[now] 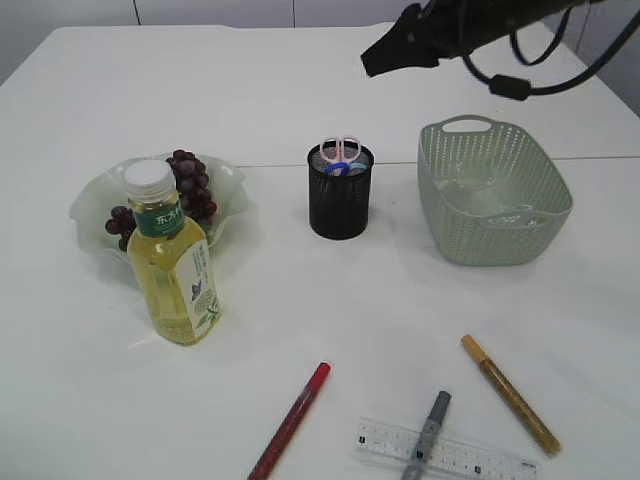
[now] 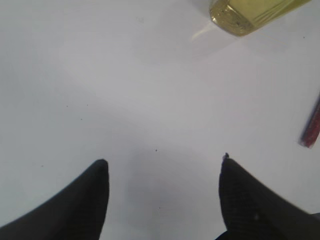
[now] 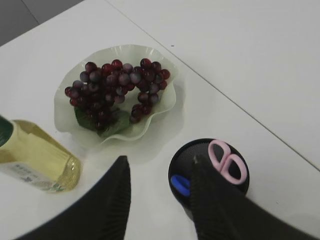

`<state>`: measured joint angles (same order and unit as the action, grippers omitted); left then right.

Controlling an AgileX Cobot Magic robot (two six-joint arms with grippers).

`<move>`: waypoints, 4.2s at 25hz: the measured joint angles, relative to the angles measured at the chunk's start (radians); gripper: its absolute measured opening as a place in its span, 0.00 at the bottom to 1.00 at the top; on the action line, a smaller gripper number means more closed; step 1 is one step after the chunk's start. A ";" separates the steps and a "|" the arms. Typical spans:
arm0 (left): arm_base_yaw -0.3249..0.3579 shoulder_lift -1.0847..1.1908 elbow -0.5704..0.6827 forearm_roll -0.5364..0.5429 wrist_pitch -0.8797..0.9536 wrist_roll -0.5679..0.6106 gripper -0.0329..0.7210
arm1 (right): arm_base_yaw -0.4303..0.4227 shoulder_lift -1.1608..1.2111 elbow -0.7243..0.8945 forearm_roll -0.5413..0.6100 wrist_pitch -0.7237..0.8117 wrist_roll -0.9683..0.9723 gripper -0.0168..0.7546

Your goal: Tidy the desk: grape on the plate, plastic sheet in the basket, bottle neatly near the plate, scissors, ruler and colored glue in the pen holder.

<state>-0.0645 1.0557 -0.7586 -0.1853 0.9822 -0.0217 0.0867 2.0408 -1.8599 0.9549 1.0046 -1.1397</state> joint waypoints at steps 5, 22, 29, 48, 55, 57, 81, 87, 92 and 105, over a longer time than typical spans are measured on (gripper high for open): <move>0.000 0.000 0.000 0.002 -0.009 0.000 0.71 | 0.000 -0.164 0.033 -0.185 0.064 0.234 0.40; 0.000 0.000 0.000 0.002 -0.039 0.000 0.71 | 0.193 -0.584 0.792 -0.379 -0.060 0.274 0.40; 0.000 0.000 0.000 0.002 -0.041 0.000 0.71 | 0.456 -0.549 0.865 -0.595 -0.157 0.328 0.40; 0.000 0.000 0.000 0.002 -0.064 0.000 0.71 | 0.520 -0.273 0.867 -0.689 -0.210 0.340 0.66; 0.000 0.000 0.000 0.002 -0.076 0.000 0.71 | 0.526 -0.222 0.867 -0.690 -0.250 0.340 0.66; 0.000 0.000 0.000 0.002 -0.078 0.000 0.71 | 0.530 -0.214 0.867 -0.690 -0.265 0.340 0.66; 0.000 0.000 0.000 0.002 -0.086 0.000 0.71 | 0.530 -0.152 0.867 -0.687 -0.328 0.340 0.38; 0.000 0.000 0.000 0.002 -0.086 0.000 0.71 | 0.530 -0.198 0.867 -0.687 -0.328 0.340 0.38; 0.000 0.000 0.000 0.002 -0.087 0.000 0.71 | 0.530 -0.317 0.867 -0.687 -0.328 0.340 0.38; 0.000 0.000 0.000 0.002 -0.083 0.000 0.71 | 0.266 -0.421 0.803 -0.053 -0.231 -0.092 0.38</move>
<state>-0.0645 1.0557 -0.7586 -0.1834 0.8997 -0.0217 0.3524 1.6200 -1.0574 0.9020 0.7736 -1.2315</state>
